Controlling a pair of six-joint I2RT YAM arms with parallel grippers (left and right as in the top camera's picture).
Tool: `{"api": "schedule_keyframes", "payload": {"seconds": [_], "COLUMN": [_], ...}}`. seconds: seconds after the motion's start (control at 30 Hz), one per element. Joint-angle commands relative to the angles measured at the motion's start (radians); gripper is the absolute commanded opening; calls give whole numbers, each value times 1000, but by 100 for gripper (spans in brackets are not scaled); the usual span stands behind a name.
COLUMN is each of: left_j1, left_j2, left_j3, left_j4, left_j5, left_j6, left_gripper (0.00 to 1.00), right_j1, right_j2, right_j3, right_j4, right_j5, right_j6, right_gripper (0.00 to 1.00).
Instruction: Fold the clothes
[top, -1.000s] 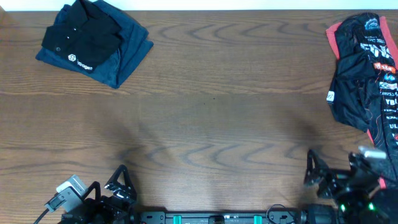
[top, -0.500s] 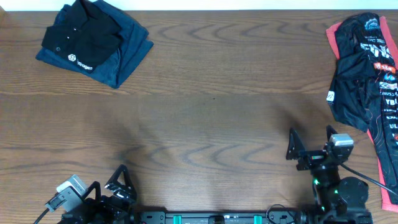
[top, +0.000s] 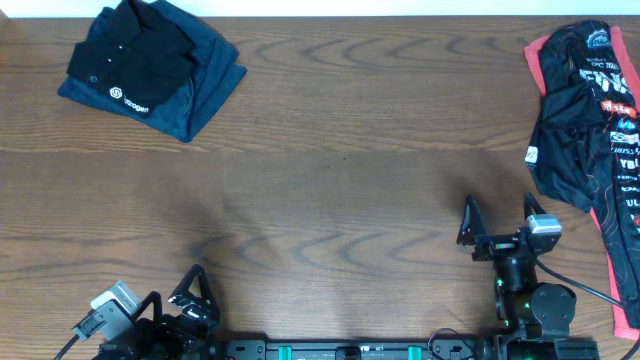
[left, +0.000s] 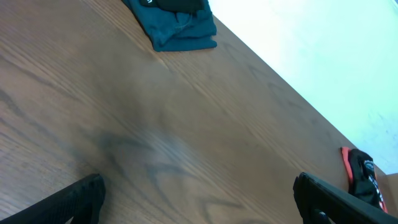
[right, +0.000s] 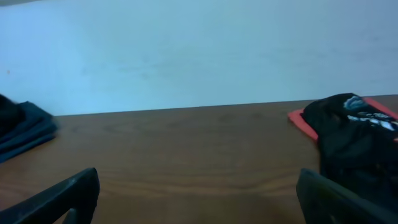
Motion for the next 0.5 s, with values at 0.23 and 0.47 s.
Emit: {"api": "schedule_keyframes", "payload": {"seconds": [0.23,0.47], "left_j1": [1,1], "left_j2": [1,1], "left_j3": [2,2], "left_j4": [3,4], "left_j5": [10,10], "left_j6": [-9,-9], "left_gripper": [98,98], "right_j1": [13,13], "right_j2": [-6,-6], "right_j3": [-2,-2], "right_j4": [-97,-97], "right_j5": [56,56], "right_j6": [-14,-14], "right_gripper": [99,99]}}
